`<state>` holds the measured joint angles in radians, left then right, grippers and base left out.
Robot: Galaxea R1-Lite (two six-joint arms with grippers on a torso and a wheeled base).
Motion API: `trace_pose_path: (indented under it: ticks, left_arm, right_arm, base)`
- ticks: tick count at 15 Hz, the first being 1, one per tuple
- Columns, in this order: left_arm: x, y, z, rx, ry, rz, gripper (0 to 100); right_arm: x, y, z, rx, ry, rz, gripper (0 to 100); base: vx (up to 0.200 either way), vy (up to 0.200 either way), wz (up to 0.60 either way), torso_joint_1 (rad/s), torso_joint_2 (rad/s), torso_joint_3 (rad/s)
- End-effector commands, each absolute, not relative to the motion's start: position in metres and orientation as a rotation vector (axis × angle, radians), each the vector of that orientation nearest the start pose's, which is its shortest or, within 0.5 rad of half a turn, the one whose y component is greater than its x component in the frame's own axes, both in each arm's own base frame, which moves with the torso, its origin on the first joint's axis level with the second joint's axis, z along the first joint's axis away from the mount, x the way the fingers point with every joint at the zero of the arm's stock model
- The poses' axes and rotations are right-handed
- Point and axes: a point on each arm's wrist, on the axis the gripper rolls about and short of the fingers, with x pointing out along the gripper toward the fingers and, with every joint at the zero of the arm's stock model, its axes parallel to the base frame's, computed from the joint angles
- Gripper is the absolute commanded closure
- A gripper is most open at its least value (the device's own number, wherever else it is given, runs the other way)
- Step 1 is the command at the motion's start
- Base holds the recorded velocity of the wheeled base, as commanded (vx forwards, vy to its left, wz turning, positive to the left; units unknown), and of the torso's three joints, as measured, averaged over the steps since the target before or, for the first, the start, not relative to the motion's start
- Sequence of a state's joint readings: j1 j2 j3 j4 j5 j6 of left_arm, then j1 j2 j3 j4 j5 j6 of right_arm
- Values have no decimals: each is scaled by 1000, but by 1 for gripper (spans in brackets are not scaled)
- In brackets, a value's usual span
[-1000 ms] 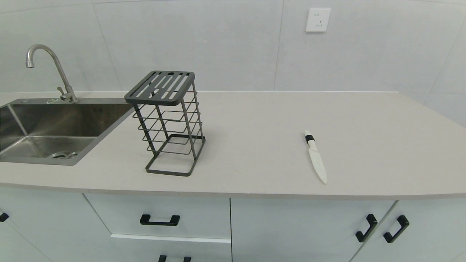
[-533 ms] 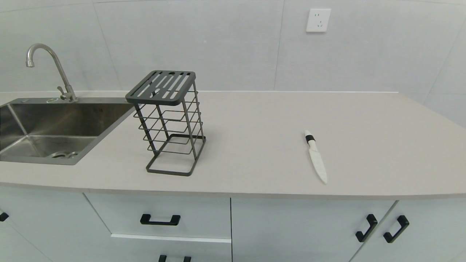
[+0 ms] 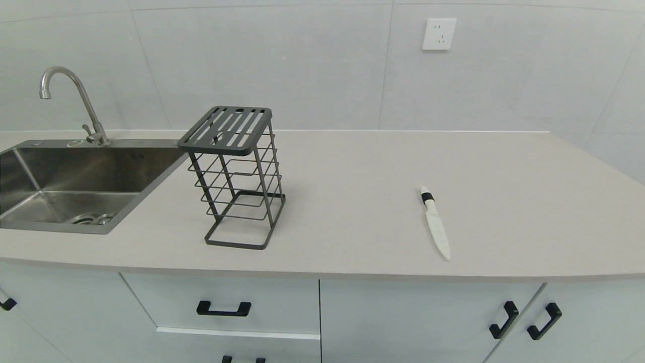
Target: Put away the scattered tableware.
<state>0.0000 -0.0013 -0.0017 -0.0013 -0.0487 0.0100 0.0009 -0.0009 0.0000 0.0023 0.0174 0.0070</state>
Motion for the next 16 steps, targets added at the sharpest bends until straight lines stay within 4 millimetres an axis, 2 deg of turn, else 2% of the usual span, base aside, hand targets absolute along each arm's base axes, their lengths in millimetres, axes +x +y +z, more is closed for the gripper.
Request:
trace_pose_path:
  ticks: [1, 10, 16]
  left_arm:
    - [-23, -1, 76, 8, -2, -49, 0]
    - [-23, -1, 76, 8, -3, -49, 0]
    - [-23, -1, 76, 8, -3, -49, 0]
  right_arm:
    - [-23, 0, 75, 8, 3, 18, 0]
    - [-23, 0, 75, 12, 3, 18, 0]
    - [-23, 0, 75, 12, 5, 17, 0]
  base:
    - [0, 0, 0, 222, -432, -193]
    - [0, 0, 0, 264, -516, -248]
    - [0, 0, 0, 43, -72, -35]
